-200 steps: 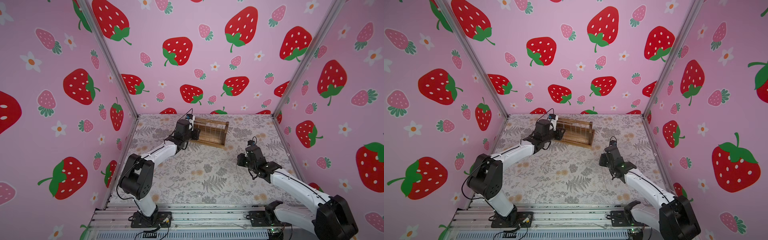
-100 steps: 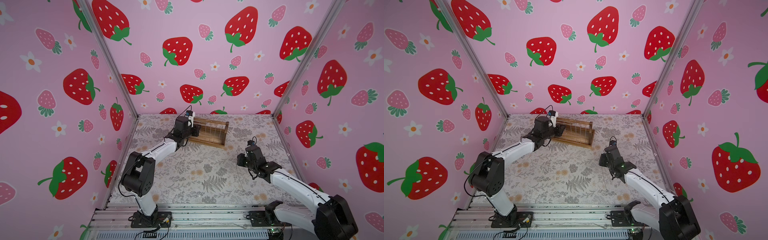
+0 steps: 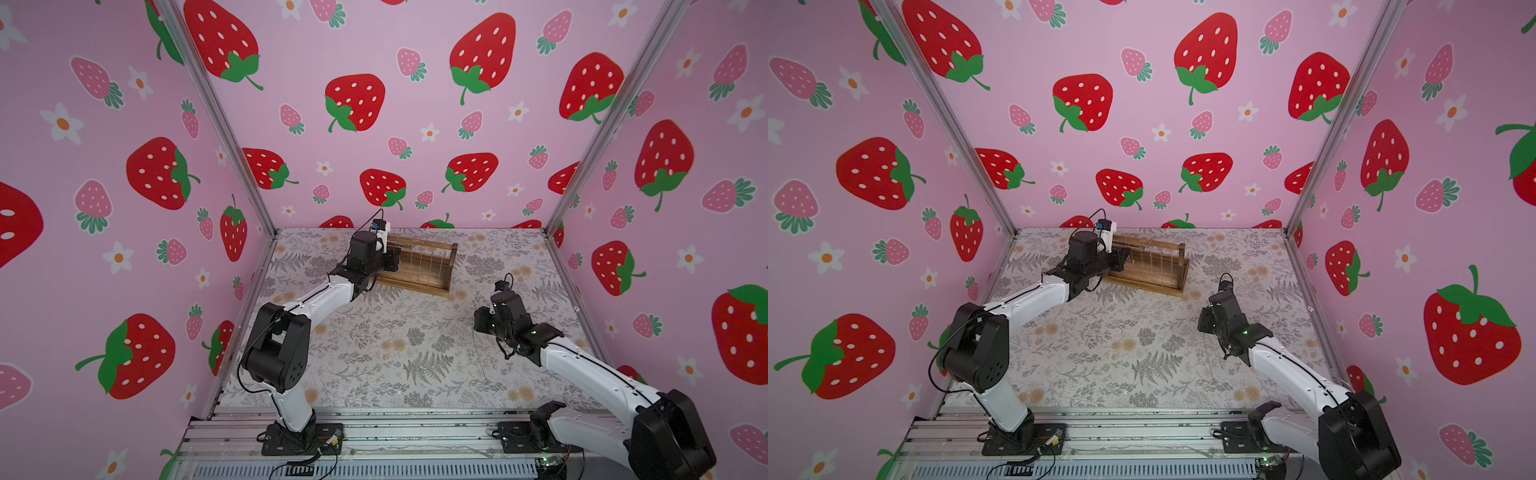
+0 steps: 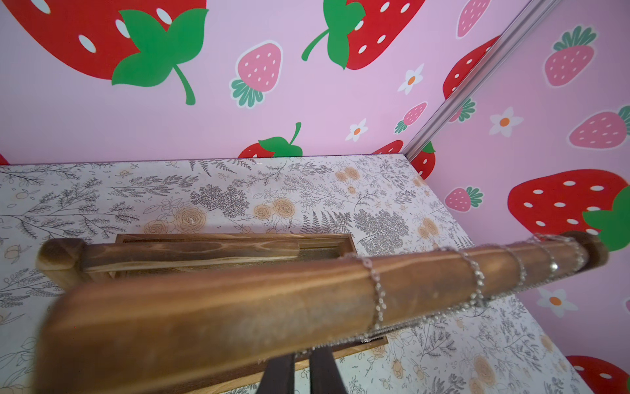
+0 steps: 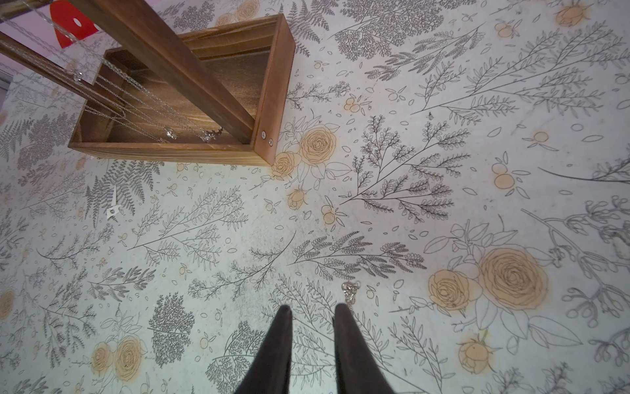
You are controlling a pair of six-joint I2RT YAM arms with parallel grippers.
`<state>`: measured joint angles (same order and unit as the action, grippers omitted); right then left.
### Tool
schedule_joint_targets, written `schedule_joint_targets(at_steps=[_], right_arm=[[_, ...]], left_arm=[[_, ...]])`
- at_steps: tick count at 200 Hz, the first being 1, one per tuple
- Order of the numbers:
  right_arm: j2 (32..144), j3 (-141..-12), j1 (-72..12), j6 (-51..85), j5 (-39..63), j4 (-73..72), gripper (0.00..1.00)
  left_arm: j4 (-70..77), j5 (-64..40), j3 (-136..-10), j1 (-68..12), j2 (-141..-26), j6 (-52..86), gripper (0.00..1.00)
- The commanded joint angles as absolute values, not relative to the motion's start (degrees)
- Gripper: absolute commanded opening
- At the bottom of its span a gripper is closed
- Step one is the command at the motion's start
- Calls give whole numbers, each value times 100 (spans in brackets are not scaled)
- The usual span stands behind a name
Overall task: Take the necklace off the jewelry display stand
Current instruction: Take off the necklace from the stand.
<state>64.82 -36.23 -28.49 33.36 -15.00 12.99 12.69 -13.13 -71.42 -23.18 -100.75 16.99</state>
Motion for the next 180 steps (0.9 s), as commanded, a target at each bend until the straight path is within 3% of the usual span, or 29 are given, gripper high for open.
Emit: schedule_joint_targets(at_steps=[1,25,36,139,180], right_arm=[[6521,-3649,-2821,3331,-1452,1195,24],[6512,-3649,-2821,3331,-1450,1195,24],[6513,-3652,-2822,3331,-1446,1195,24],[6496,-3649,-2821,3331,-1397,1169,24],[6547,-3639,-2823,3322,-1393,1151,24]], left_arm=[[1384,-1408,-7346,-2316,-10024,1714,9],[1350,-1399,-7351,-2320,-9979,1701,7],[1284,-1346,-7347,-2321,-9932,1669,0],[-1060,1325,-8163,-2295,-9520,1458,0],[-1281,518,-8014,-2151,-9289,1437,0]])
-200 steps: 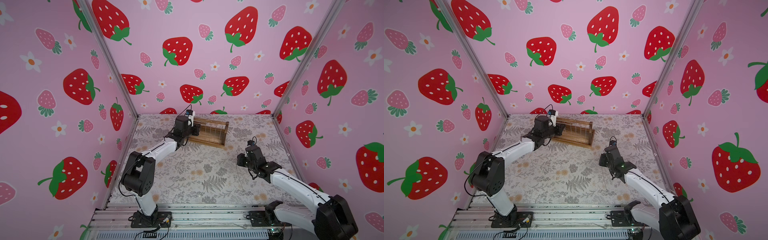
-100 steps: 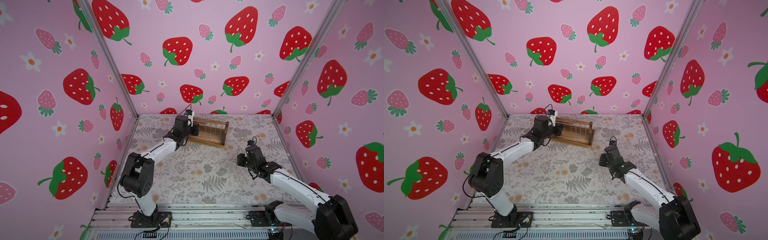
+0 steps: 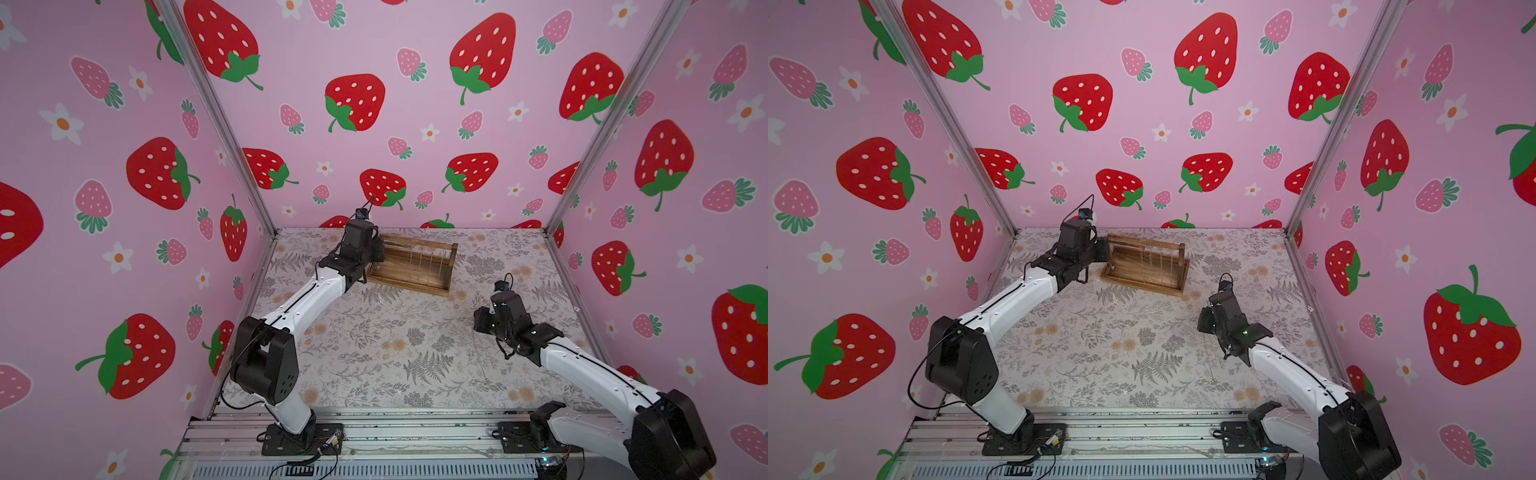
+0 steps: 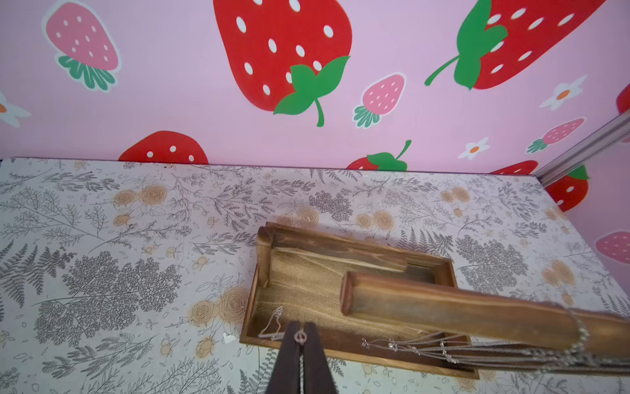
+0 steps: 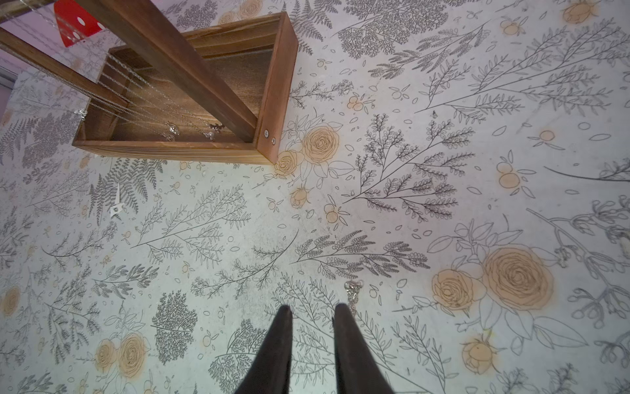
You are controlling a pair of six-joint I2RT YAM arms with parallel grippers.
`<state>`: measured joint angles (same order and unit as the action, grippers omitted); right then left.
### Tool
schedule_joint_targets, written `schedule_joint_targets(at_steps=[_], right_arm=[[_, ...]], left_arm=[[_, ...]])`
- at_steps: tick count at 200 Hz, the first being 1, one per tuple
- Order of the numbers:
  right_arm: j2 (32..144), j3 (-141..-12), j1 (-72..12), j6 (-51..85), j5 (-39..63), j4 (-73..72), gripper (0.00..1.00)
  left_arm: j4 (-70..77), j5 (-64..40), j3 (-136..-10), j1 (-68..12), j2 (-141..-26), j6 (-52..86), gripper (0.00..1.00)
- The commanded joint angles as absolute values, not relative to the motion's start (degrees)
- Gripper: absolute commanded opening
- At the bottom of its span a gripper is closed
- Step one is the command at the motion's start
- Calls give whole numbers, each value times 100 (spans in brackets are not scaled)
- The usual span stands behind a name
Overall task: Take the necklace off the jewelry display stand
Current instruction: Take off the necklace from the stand, then place the necklace at the center of the board.
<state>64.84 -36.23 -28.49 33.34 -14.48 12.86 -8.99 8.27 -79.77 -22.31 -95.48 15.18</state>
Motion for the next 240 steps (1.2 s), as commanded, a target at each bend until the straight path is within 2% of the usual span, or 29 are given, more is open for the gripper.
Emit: schedule_joint_targets(at_steps=[1,49,104,137,178,202,240], right_arm=[[6547,-3639,-2822,3322,-1386,1147,24],[6653,-3598,-2823,3208,-959,901,24],[6757,-3293,-2833,2816,952,-323,31],[7073,-3371,-2961,2597,2898,-1130,34],[7231,-3960,-3787,2259,4213,-949,38],[6967,-3992,-4394,2027,4252,-906,41],[6489,-3928,-4928,1815,4041,-873,44]], left_arm=[[-1295,505,-8010,-2148,-9281,1435,0],[-2046,96,-7401,-2160,-8400,1579,0],[-2604,-747,-6392,-2450,-6989,1814,0],[-2737,-2044,-6002,-2665,-6340,1972,0],[-2543,-3927,-5590,-2751,-6008,2295,0],[-2182,-4776,-5332,-2794,-6039,2532,0],[-1954,-5267,-5032,-2827,-5922,2530,0]])
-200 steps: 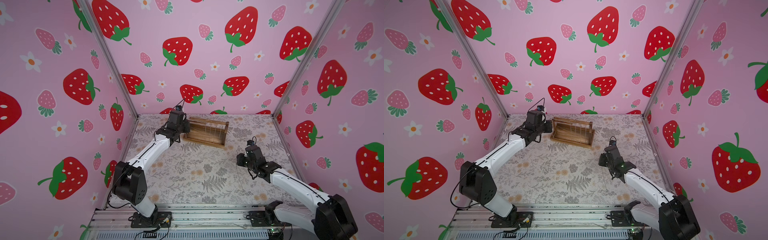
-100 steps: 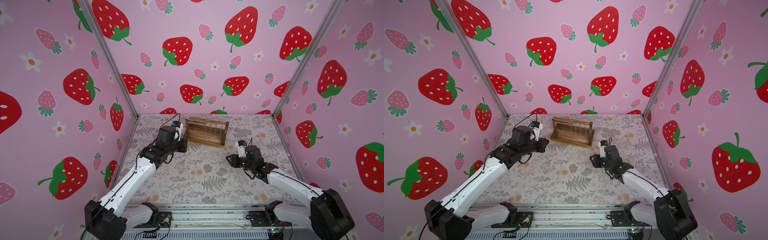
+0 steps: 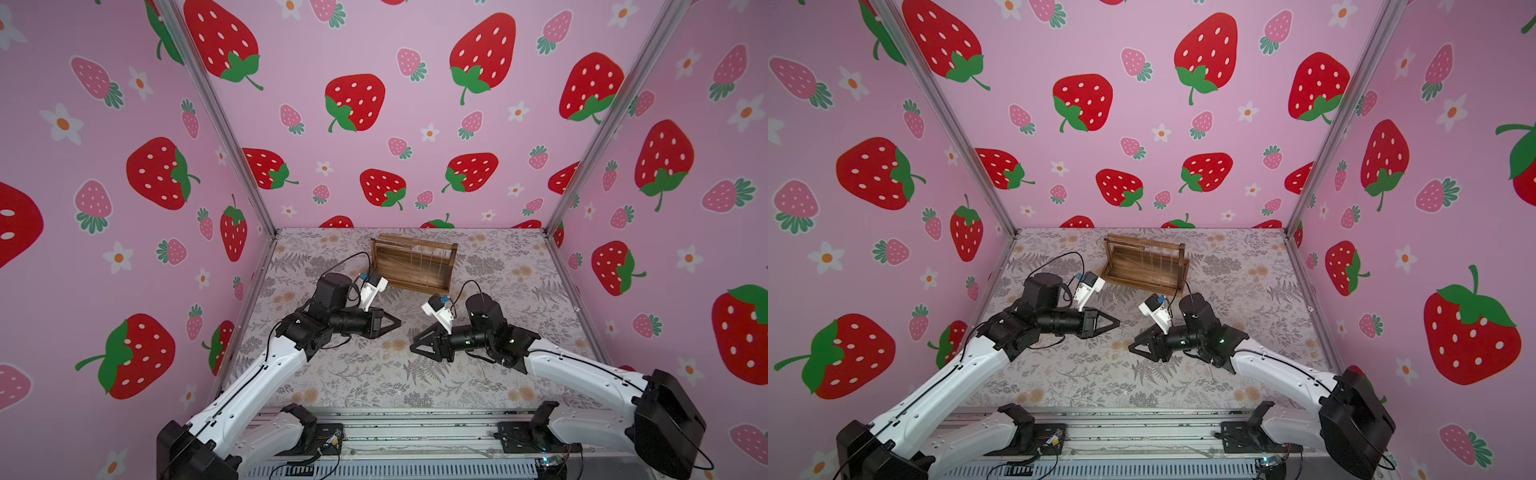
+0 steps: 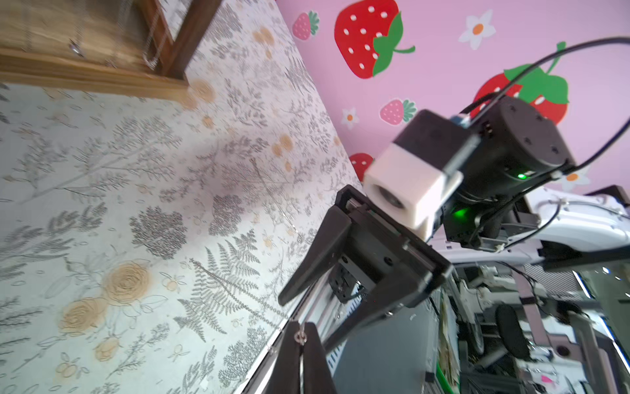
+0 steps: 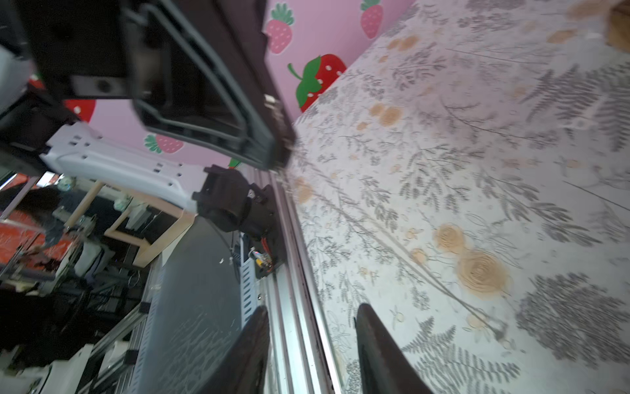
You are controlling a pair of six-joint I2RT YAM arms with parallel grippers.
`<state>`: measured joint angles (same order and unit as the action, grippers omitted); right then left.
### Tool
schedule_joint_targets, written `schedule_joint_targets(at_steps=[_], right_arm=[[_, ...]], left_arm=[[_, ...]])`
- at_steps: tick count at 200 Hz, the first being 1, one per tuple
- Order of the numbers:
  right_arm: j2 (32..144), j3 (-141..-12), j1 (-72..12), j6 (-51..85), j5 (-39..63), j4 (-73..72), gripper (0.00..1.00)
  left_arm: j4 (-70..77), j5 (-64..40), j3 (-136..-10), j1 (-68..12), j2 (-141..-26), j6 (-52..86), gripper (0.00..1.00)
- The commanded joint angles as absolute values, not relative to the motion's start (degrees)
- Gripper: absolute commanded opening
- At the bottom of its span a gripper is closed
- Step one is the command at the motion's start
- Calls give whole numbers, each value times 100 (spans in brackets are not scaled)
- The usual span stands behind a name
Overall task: Take the necklace off the jewelry display stand
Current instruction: Place the necklace at the center of the board.
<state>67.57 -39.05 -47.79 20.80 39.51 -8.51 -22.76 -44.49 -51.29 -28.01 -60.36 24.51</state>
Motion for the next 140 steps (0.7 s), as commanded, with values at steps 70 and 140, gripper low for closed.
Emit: schedule_joint_targets(at_steps=[70,140], right_arm=[[6416,-4286,-5027,1644,3764,-458,42],[6450,-4628,-5102,1512,3683,-229,41]], left_arm=[[-1574,-5731,-4928,-2907,-5879,2836,0],[-1600,-5766,-4949,-3074,-5914,2822,0]])
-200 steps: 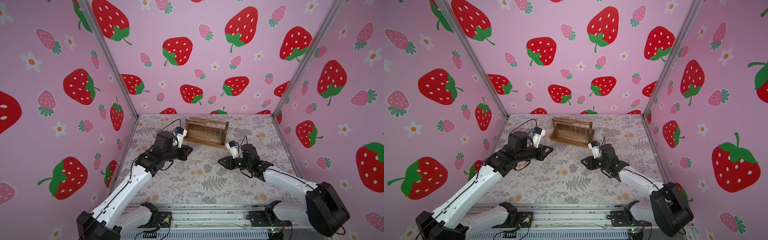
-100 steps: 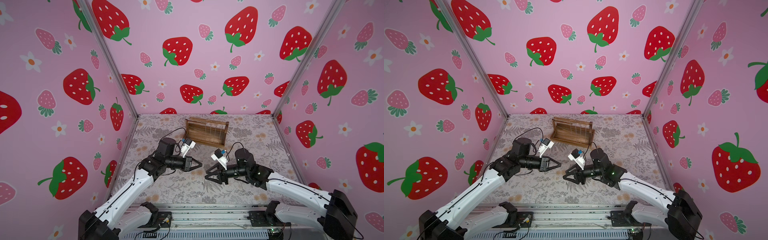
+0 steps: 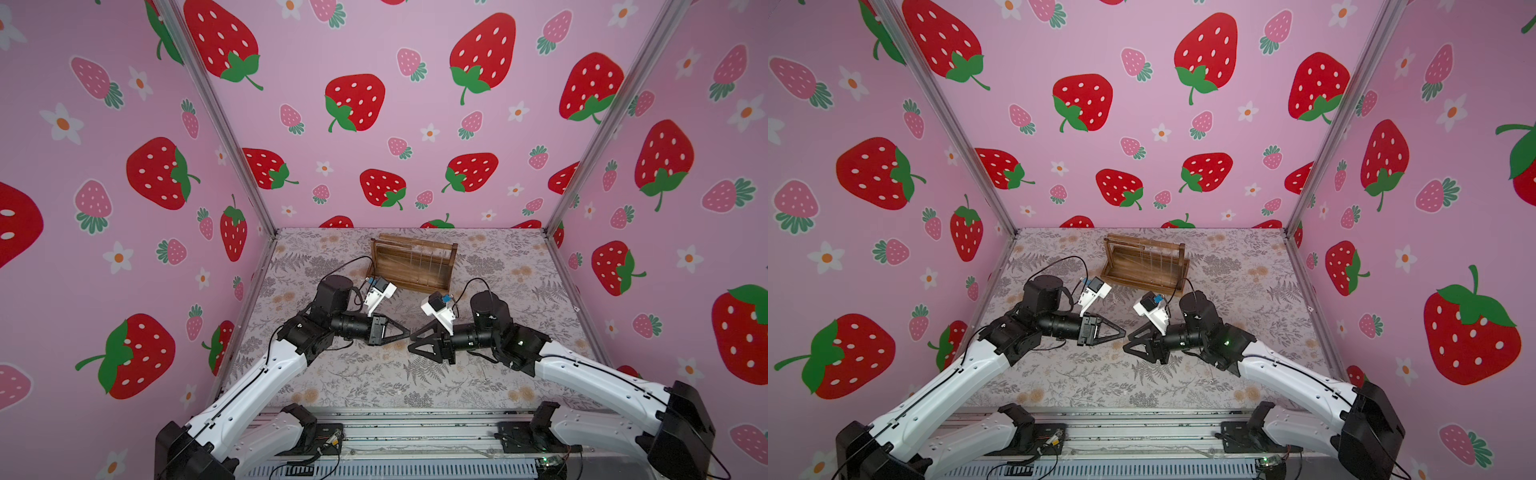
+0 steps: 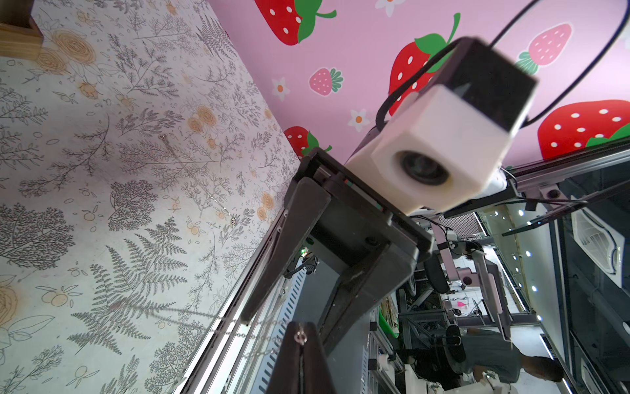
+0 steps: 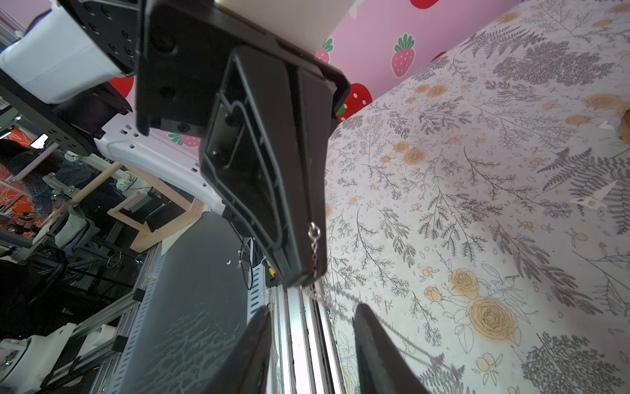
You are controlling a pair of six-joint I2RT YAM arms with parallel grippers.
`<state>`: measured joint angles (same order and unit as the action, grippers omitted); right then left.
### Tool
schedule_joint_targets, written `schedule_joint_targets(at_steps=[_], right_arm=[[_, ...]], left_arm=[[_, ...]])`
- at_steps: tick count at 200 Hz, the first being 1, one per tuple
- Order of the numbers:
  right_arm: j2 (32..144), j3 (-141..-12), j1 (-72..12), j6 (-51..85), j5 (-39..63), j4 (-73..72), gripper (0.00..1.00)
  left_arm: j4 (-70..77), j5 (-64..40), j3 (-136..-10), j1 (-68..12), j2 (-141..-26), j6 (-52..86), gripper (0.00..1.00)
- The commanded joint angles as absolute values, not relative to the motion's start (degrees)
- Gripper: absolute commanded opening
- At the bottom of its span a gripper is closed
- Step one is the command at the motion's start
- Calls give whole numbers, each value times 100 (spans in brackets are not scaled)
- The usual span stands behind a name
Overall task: Take the necklace off the jewelry display stand
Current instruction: Place the necklace at the center of the board.
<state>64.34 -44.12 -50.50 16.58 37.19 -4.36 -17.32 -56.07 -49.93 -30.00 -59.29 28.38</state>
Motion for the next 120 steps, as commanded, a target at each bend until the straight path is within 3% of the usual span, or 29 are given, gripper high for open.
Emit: schedule_joint_targets(at_steps=[1,40,87,120], right_arm=[[6451,-4630,-5100,1512,3683,-224,41],[6411,-4685,-5144,1442,3502,-119,40],[6311,-4645,-5154,1430,3394,-97,26],[6268,-4623,-5158,1405,3271,-38,27]], left_arm=[[-1595,-5766,-4949,-3075,-5914,2821,0],[-1586,-5779,-5003,-3202,-6016,2795,0],[-1623,-5774,-5116,-3303,-6098,2778,0],[-1828,-5730,-5229,-3356,-6127,2667,0]])
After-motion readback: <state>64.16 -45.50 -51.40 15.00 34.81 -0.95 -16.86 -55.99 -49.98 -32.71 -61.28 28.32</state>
